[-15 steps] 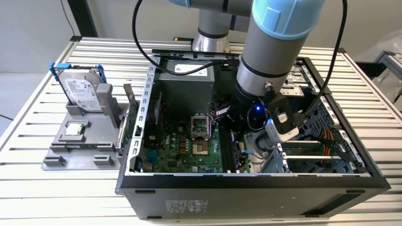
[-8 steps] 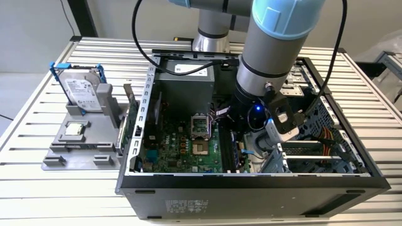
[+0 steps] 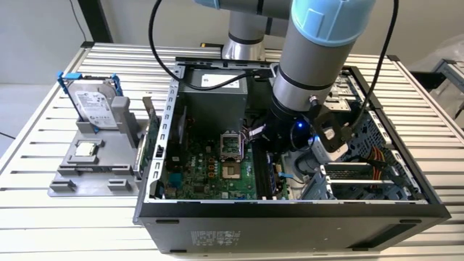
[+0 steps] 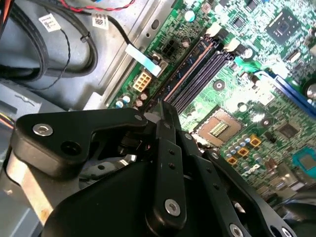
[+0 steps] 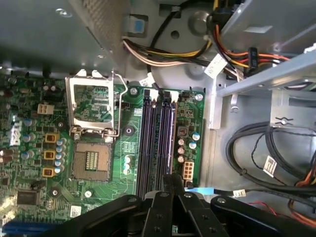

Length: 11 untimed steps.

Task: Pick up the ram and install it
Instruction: 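Press down the ram until it locks into place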

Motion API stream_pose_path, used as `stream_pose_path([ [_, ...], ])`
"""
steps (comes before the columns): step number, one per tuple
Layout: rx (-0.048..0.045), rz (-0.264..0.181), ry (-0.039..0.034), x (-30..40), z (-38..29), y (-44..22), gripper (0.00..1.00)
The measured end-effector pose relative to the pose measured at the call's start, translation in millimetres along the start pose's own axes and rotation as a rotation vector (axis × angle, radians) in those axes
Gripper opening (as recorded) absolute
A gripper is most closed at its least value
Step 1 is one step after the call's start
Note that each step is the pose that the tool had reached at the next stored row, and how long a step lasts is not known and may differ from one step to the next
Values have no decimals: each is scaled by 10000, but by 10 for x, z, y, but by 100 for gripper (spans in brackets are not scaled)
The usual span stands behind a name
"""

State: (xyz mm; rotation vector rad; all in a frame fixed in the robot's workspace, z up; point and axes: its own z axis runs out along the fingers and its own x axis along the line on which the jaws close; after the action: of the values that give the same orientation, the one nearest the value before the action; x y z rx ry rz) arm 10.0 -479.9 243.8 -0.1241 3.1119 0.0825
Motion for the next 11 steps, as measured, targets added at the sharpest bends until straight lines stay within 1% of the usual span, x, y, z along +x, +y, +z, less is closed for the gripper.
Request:
stream_pose_path([
  [4, -12, -488, 26, 0, -1, 2, 0],
  [11, -32, -1163, 60, -1, 0, 4, 0],
])
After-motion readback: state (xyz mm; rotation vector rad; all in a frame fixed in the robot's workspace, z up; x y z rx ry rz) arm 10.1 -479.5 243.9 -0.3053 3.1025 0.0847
